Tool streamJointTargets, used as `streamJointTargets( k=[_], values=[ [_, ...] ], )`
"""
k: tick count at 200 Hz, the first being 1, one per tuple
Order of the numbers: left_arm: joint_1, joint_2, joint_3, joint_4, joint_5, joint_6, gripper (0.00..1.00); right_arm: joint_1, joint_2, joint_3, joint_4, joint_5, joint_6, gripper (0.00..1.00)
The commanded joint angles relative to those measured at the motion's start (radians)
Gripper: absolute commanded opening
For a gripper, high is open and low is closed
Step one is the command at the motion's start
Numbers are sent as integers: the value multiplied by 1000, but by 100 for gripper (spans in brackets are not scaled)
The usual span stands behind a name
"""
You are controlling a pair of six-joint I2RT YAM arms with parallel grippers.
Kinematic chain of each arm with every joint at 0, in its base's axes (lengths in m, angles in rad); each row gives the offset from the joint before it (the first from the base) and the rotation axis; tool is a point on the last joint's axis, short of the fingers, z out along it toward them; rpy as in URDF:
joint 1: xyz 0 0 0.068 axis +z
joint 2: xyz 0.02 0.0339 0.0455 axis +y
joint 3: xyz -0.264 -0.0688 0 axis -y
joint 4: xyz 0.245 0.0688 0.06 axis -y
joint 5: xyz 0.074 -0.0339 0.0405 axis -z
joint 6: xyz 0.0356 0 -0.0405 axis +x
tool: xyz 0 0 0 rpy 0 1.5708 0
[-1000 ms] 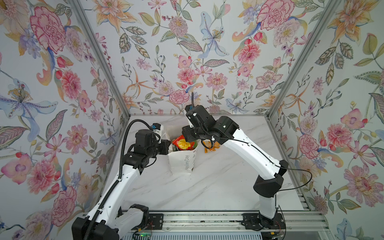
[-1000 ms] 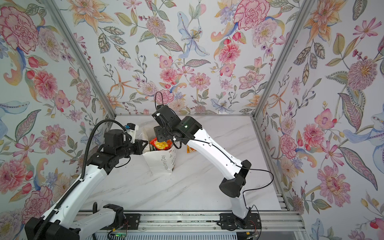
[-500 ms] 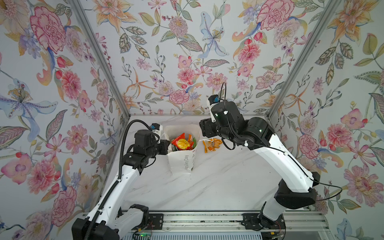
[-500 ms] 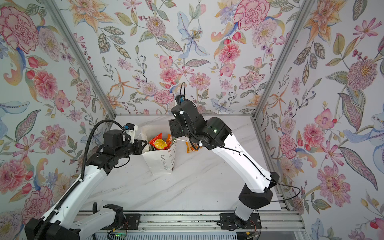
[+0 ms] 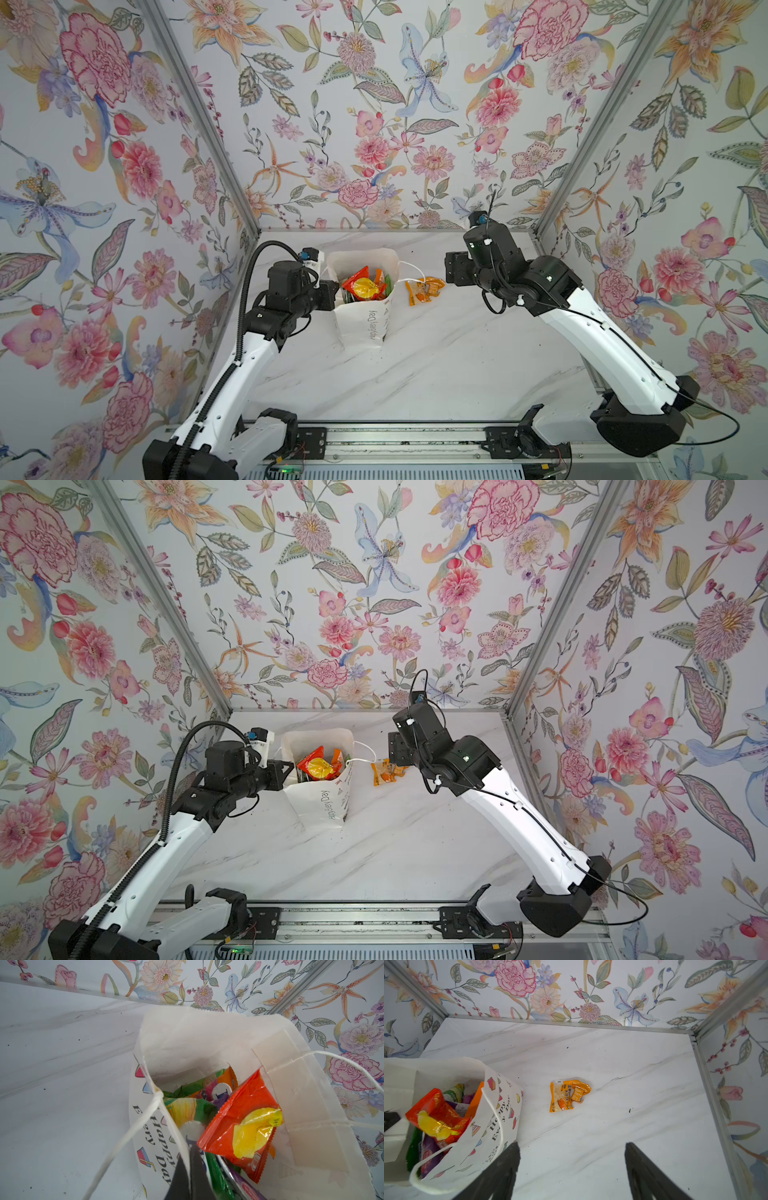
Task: Place the snacks into the paper bag
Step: 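Raise the right gripper out of the bag and move toward the orange packets, then lower the right gripper and close it on the orange biscuit packet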
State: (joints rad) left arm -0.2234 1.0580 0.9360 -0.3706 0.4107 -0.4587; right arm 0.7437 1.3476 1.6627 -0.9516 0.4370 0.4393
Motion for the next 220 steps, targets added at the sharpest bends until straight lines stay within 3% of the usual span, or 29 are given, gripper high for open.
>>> streamJointTargets(
  k=[1,43,88,158,220],
  values=[
    [16,-31,4,106,-32,38,0,-63,-71,-101,100,-60,38,83],
    [17,-33,1,107,-39,37,0,-238,-120,-281,209,-231,61,83],
    [17,-35,-2,111,-41,41,0,-356,-49,-373,317,-450,62,82],
    [16,-42,-6,116,-36,43,0,-369,207,-319,403,-604,42,68],
    [16,-42,-6,116,-33,45,0,-321,440,-189,402,-623,11,56]
  ],
)
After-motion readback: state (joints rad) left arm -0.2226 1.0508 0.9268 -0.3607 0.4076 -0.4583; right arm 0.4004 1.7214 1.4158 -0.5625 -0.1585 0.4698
